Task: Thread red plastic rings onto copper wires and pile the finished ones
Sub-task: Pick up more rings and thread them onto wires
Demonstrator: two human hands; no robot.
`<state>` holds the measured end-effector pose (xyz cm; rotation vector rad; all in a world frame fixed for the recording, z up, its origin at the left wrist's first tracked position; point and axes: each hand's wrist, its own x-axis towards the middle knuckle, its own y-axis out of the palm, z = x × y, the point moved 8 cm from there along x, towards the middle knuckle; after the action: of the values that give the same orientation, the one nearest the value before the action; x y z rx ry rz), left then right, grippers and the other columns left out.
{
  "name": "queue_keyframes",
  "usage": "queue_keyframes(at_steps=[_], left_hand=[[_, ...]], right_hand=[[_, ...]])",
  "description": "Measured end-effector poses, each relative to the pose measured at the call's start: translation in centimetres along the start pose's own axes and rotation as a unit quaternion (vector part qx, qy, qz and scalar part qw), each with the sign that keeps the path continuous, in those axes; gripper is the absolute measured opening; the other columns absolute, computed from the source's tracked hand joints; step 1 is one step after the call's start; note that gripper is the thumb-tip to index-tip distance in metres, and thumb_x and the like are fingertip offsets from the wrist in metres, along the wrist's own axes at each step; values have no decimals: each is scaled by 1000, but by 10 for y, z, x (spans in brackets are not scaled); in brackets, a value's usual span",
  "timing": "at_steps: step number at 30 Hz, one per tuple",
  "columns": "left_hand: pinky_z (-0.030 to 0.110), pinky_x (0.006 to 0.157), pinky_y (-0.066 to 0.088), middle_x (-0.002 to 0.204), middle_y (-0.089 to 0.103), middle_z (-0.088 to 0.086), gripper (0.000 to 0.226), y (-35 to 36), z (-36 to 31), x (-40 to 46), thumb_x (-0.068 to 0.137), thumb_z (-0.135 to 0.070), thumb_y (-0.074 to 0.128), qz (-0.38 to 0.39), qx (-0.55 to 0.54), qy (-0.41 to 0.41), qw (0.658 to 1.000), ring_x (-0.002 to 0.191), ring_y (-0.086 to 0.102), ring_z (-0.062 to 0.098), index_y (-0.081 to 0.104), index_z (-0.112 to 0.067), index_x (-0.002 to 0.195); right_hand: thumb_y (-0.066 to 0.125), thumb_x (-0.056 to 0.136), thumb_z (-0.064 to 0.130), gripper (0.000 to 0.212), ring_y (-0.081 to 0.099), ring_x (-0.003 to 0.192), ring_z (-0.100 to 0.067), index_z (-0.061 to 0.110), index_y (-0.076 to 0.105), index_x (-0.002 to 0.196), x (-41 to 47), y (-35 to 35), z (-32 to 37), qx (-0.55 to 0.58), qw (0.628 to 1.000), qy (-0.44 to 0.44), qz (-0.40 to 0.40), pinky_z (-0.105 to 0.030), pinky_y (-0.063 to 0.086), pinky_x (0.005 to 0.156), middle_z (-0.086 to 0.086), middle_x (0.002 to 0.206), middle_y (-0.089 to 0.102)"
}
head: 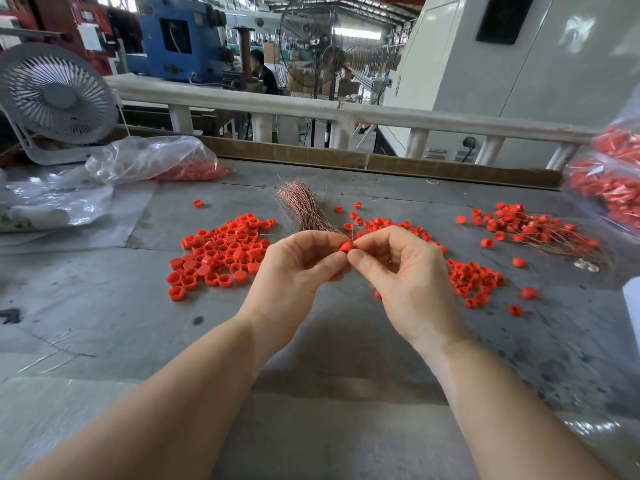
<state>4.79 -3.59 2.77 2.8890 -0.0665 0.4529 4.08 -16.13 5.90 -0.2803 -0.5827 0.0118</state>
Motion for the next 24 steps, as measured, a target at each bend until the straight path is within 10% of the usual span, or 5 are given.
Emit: queue_keyframes(at_steps=[13, 24], left_hand=[[16, 62, 50, 72, 68, 0, 11, -1, 10, 0, 84, -2, 59, 2, -32, -50, 998, 63, 61, 6, 66, -8, 90], [19, 68, 55, 75, 72, 2, 18, 1, 11, -1, 76, 3, 62, 8, -70, -70, 995, 68, 66, 10, 66, -7, 89]], right_hand=[[63, 81, 3, 13, 62, 91, -11, 7, 72, 88, -4, 1, 21, -113, 983, -142, 5, -19, 47, 85, -1, 92, 67], [69, 82, 9, 29, 57, 58, 2, 37, 66, 77, 2, -6, 4, -57, 998, -34, -13, -13, 42, 55, 18, 73, 65]])
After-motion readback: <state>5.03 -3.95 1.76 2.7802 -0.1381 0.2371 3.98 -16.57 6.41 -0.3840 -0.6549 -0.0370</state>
